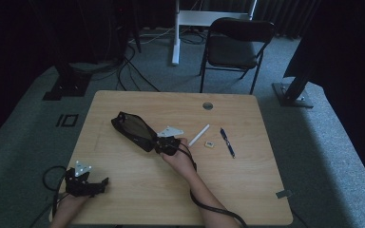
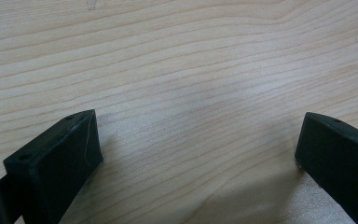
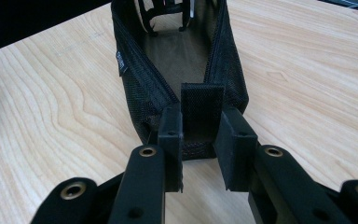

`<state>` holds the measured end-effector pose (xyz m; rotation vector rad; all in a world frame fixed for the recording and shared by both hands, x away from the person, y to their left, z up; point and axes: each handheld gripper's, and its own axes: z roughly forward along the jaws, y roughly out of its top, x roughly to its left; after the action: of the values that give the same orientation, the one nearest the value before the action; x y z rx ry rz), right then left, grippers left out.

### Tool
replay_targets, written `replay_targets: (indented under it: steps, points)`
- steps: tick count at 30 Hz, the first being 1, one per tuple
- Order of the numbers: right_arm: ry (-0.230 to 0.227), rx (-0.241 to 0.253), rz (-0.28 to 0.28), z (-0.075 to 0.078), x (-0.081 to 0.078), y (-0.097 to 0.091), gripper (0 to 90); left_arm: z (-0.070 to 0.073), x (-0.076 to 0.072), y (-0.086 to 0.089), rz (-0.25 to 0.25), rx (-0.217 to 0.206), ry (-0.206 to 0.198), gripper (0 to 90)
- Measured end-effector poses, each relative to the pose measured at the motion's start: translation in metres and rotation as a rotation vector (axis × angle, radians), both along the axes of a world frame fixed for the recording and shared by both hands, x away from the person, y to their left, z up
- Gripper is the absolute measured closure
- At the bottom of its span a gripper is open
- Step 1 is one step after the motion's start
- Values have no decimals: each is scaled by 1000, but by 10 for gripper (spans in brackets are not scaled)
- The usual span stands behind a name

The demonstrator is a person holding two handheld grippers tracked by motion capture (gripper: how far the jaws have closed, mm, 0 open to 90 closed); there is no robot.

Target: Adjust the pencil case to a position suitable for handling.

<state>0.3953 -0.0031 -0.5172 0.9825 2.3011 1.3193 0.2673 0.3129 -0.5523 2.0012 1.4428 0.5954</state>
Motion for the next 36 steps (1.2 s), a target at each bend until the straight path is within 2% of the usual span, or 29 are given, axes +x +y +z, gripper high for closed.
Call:
replay_targets:
  steps: [17,36]
  points:
    - [-11,2,-14,-1,-31,-24,731,0,0,0,0,0,1,2]
    - [-14,10,-23,-3,-62,-66,731,0,0,0,0,0,0,2]
